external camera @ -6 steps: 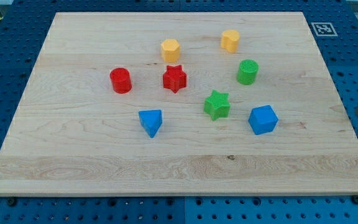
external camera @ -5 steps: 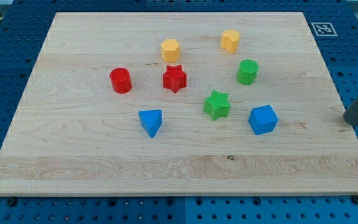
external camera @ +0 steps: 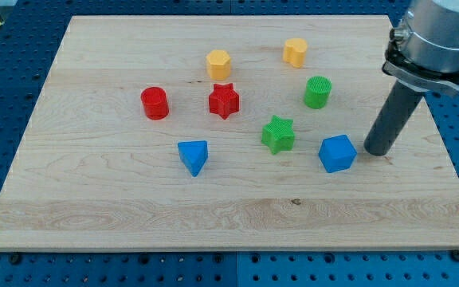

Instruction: Place the blue cube at the bottom right corner of the board

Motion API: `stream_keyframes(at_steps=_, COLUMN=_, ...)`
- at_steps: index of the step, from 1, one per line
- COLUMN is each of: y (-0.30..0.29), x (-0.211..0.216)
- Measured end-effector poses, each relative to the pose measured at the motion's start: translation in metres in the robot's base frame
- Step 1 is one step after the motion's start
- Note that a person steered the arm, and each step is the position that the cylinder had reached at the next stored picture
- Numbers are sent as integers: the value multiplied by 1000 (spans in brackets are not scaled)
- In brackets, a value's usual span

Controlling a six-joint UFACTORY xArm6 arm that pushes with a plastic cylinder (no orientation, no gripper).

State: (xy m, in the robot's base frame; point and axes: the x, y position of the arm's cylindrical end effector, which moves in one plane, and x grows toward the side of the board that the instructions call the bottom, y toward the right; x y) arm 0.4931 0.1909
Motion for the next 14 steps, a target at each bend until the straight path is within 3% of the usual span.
stream_keyframes(at_steps=2, y=-37, x=-43)
stream_keyframes(at_steps=3, y=-71, x=-38)
stream_keyframes(at_steps=4, y=-84, x=0)
stream_keyframes(at_steps=6, y=-56, x=28)
stream_keyframes(at_steps=14, y=-21, x=27)
